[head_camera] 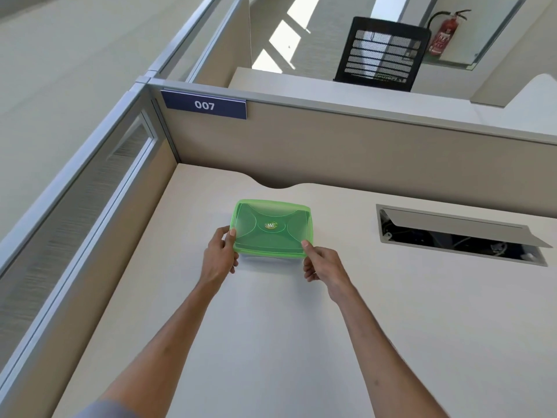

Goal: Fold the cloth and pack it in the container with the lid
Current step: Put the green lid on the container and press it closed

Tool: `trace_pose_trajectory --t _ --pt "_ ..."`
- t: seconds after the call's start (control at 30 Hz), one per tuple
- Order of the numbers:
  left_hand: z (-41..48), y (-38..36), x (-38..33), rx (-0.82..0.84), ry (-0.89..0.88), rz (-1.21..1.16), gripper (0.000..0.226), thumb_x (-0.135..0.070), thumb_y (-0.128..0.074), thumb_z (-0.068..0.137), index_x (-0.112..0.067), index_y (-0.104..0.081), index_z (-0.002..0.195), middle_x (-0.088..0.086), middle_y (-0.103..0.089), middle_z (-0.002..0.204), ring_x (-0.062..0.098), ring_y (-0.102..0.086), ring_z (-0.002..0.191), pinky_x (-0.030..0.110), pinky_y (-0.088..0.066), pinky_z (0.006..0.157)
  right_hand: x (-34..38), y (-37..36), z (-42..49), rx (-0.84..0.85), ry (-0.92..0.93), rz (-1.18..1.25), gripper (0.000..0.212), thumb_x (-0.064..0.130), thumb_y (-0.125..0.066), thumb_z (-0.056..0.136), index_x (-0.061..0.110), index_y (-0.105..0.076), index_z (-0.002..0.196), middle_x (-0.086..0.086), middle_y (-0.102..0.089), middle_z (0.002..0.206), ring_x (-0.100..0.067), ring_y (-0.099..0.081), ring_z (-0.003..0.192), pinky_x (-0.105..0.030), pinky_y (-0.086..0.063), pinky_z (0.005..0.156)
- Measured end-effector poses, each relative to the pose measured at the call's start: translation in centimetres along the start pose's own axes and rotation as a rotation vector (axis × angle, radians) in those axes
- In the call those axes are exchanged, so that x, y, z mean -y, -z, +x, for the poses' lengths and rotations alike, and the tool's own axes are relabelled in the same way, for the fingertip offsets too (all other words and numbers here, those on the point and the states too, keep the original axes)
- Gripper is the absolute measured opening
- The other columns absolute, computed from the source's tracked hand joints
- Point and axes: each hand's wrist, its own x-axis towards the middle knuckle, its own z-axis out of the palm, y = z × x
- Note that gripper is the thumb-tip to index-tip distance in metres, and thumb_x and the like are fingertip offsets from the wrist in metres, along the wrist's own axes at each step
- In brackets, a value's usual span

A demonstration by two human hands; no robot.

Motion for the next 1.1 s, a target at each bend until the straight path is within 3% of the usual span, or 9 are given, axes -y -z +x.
trace_pose_trajectory --t 0.23,0.4,0.5,0.6,0.7,0.87,0.97,1.1 --pt "-0.1 -0.7 -0.1 -0.024 0.009 -0.023 0.044 -0.038 -0.041 0.121 -0.011 -0.057 0.153 0.013 -0.063 0.088 0.023 -0.057 0.071 0.034 -0.053 0.056 -0.7 -0.3 0.0 -0.005 0.021 0.067 0.043 0.036 -0.067 0.108 0.006 -0.064 0.078 -0.010 -0.063 0.067 -0.021 -0.057 0.053 -0.031 -0.053 0.053" --pt "0.3 0.3 0.1 0.013 -0.003 0.038 0.049 -0.044 -0.043 0.120 -0.012 -0.057 0.153 0.014 -0.069 0.088 0.025 -0.063 0.072 0.035 -0.055 0.060 0.0 0.4 0.2 0.061 -0.047 0.022 0.045 0.044 -0.067 0.106 0.006 -0.068 0.081 -0.013 -0.067 0.074 -0.024 -0.062 0.054 -0.034 -0.059 0.056" --pt "0.2 0.8 0.0 0.026 -0.033 0.233 0.056 -0.057 -0.037 0.118 -0.019 -0.056 0.155 0.016 -0.079 0.098 0.031 -0.071 0.083 0.041 -0.060 0.072 0.7 0.8 0.2 0.009 -0.070 -0.078 0.048 0.048 -0.072 0.102 0.004 -0.072 0.084 -0.015 -0.074 0.079 -0.024 -0.065 0.056 -0.037 -0.063 0.063" --pt "0.3 0.7 -0.2 -0.070 -0.045 0.466 0.064 -0.062 -0.026 0.117 -0.020 -0.053 0.156 0.017 -0.076 0.132 0.041 -0.071 0.121 0.053 -0.057 0.099 1.1 0.5 0.1 -0.236 0.076 -0.397 0.043 0.049 -0.074 0.098 0.006 -0.072 0.095 -0.008 -0.078 0.094 -0.029 -0.073 0.082 -0.039 -0.057 0.077" --pt "-0.1 -0.1 -0.3 -0.126 -0.110 0.498 0.064 -0.058 -0.027 0.117 -0.018 -0.045 0.164 0.016 -0.056 0.158 0.039 -0.058 0.141 0.057 -0.051 0.107 1.4 -0.6 -0.6 -0.387 0.321 -0.632 0.028 0.040 -0.070 0.102 0.015 -0.066 0.114 -0.002 -0.067 0.118 -0.026 -0.064 0.112 -0.036 -0.048 0.079" --pt "-0.2 -1.1 -0.1 -0.068 -0.209 0.543 0.063 -0.051 -0.030 0.119 -0.018 -0.029 0.173 0.015 -0.050 0.162 0.039 -0.051 0.141 0.059 -0.050 0.109 1.9 -1.5 -0.7 -0.377 0.463 -0.904 0.045 0.033 -0.068 0.103 0.015 -0.057 0.143 -0.004 -0.057 0.147 -0.030 -0.056 0.133 -0.047 -0.052 0.100" --pt "-0.2 -1.5 -0.2 -0.068 -0.220 0.549 0.064 -0.047 -0.029 0.120 -0.018 -0.021 0.177 0.014 -0.049 0.167 0.040 -0.050 0.144 0.060 -0.048 0.113 1.8 -1.4 -0.6 -0.348 0.488 -0.970 0.060 0.031 -0.064 0.105 0.013 -0.046 0.159 -0.007 -0.045 0.167 -0.031 -0.048 0.148 -0.048 -0.047 0.114" --pt "-0.7 -1.8 -0.1 -0.020 -0.240 0.566 0.069 -0.051 -0.022 0.119 -0.025 -0.002 0.180 0.009 -0.036 0.178 0.042 -0.048 0.151 0.062 -0.047 0.115 1.6 -1.2 -0.4 -0.279 0.511 -1.057 0.060 0.032 -0.051 0.111 0.016 -0.038 0.167 -0.007 -0.034 0.177 -0.027 -0.038 0.158 -0.046 -0.036 0.127"
